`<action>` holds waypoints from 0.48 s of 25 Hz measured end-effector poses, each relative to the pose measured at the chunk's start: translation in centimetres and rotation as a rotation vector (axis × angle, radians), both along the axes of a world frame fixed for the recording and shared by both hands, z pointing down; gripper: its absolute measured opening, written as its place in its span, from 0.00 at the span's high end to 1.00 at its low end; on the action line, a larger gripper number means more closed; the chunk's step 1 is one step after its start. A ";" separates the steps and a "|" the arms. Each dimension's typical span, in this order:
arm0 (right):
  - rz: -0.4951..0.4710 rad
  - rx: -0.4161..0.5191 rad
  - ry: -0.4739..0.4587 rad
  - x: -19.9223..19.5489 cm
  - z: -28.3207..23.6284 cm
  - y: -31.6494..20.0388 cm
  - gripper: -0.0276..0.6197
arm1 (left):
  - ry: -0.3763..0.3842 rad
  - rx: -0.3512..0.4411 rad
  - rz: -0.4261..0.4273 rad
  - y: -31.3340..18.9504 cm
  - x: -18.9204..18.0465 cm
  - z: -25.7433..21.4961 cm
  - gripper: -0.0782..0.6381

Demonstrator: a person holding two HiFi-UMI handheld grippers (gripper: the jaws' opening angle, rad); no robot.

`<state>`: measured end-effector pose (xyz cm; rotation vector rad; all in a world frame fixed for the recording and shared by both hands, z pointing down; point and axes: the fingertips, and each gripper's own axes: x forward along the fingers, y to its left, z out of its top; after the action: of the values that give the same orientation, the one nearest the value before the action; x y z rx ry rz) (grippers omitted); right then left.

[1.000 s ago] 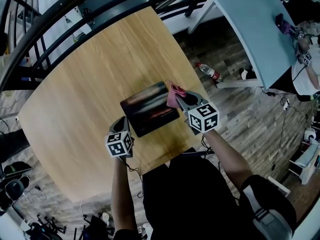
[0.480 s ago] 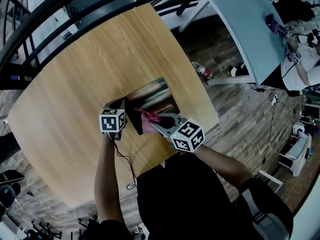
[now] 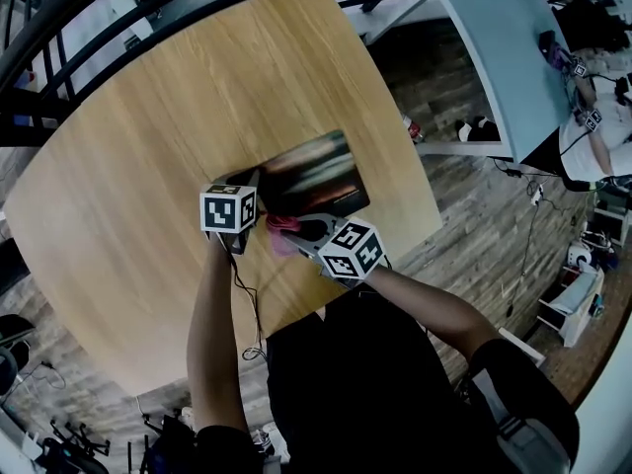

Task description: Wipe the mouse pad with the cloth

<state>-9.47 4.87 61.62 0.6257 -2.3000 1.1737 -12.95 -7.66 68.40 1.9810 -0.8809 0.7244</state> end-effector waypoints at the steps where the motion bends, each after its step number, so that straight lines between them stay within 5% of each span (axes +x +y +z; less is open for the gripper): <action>1: -0.004 -0.009 0.011 -0.2 1.0 -0.1 0.85 | -0.004 0.000 0.008 0.0 0.0 0.0 0.86; 12: -0.045 -0.016 0.147 0.2 6.6 -0.7 0.85 | -0.067 0.033 0.041 0.2 0.1 0.1 0.86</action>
<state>-9.22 4.19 68.18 0.6299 -2.1685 1.0876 -12.88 -7.44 68.46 2.0194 -0.8986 0.8084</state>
